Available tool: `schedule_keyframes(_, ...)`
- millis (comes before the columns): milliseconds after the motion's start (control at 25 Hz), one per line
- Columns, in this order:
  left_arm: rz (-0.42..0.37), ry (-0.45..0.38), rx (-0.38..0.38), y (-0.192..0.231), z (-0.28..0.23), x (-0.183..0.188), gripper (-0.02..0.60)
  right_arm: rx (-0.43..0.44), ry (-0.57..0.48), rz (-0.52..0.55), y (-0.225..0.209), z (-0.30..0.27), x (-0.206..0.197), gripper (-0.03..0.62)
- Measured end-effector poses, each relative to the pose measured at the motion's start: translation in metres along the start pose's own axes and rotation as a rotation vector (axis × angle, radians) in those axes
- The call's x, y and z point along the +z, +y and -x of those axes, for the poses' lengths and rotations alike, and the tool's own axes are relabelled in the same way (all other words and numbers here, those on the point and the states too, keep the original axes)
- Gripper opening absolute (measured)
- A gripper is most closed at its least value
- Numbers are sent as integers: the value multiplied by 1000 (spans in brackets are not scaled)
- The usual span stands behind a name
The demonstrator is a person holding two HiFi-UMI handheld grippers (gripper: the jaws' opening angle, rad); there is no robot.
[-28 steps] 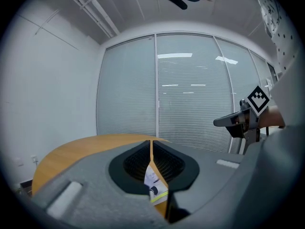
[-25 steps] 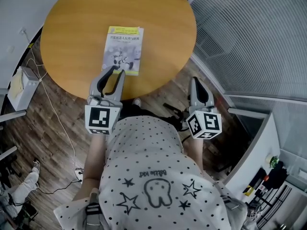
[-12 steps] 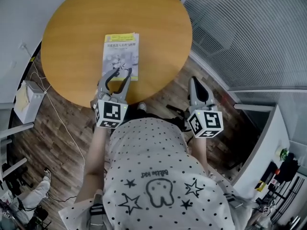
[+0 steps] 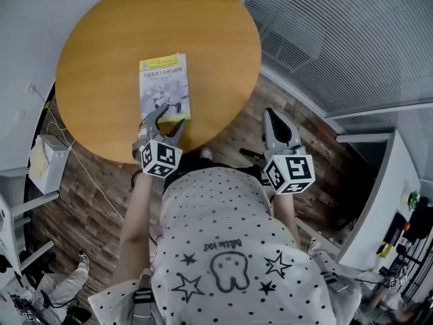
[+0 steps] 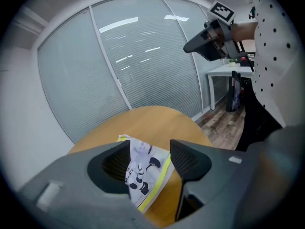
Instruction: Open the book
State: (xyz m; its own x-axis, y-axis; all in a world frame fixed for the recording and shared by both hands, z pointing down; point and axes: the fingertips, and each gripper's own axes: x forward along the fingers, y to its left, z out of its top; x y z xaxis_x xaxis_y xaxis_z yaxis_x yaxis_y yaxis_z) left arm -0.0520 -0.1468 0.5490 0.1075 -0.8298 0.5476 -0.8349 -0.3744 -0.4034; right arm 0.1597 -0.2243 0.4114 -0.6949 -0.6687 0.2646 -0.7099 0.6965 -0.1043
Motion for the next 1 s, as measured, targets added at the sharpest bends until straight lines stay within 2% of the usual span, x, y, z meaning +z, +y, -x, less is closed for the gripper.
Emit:
schedule_keyframes(280,-79,99,-127,-28,-40,-32,249,-15,6,-5,-4,5,-1,5)
schedule_keyframes(440,-91,158,-175,-37,-56,-48,249,-26,7,-4,-9,9,-1,5)
schedule_keyframes(720,-97,214,-206,-40,-72,-56,249,-42,10,-9,-15,16,-2,5)
schedule_keyframes(1000,-143,248,-217,-41,-78,-62,247,-74,7,-18,-25,20,-4,4)
